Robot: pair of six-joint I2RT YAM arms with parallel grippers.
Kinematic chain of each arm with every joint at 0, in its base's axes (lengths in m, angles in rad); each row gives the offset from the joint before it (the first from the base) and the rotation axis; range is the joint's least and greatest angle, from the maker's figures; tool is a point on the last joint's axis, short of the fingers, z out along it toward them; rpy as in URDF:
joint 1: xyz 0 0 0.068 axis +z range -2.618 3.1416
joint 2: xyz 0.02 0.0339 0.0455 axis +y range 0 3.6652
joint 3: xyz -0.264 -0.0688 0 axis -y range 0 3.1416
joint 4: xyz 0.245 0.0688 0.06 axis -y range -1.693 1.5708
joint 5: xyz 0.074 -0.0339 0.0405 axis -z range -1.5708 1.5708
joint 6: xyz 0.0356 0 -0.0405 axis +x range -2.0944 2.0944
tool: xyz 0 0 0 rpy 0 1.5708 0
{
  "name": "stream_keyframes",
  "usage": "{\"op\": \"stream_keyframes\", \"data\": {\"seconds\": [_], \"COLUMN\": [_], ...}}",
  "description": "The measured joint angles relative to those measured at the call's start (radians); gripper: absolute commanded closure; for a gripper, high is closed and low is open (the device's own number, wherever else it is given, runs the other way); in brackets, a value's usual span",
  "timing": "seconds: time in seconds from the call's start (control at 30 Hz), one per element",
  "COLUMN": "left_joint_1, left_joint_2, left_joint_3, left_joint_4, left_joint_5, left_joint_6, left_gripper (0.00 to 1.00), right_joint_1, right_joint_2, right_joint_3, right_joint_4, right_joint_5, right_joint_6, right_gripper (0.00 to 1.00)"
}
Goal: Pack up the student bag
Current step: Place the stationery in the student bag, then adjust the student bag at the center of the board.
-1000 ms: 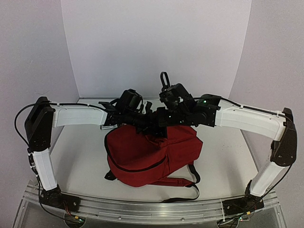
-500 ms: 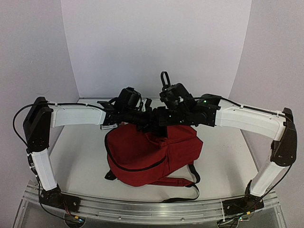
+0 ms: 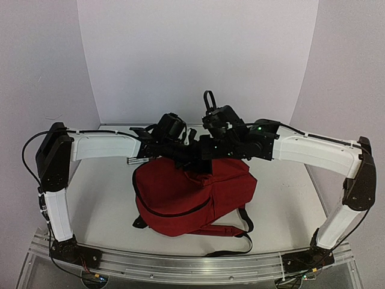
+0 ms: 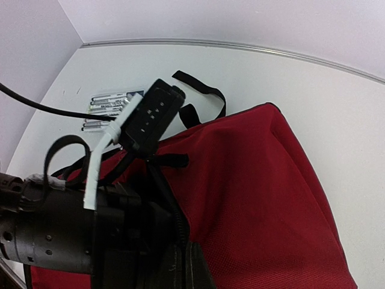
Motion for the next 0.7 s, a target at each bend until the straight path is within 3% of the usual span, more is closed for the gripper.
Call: {"op": "stream_keyframes", "data": {"seconds": [0.5,0.7], "left_joint_1": [-0.033,-0.039], "left_joint_2": [0.055,0.031], "left_joint_3": [0.024,-0.012], "left_joint_4": [0.064,0.080], "left_joint_5": [-0.011,-0.051], "left_joint_6": [0.000,0.020], "left_gripper": [0.49,0.42], "right_joint_1": [-0.001,0.001], "right_joint_2": [0.000,0.000], "right_joint_3": [-0.002,-0.006], "right_joint_4": [-0.012,-0.003], "right_joint_5": [0.021,0.021], "right_joint_6": [0.000,0.000], "right_gripper": [1.00,1.00]}}
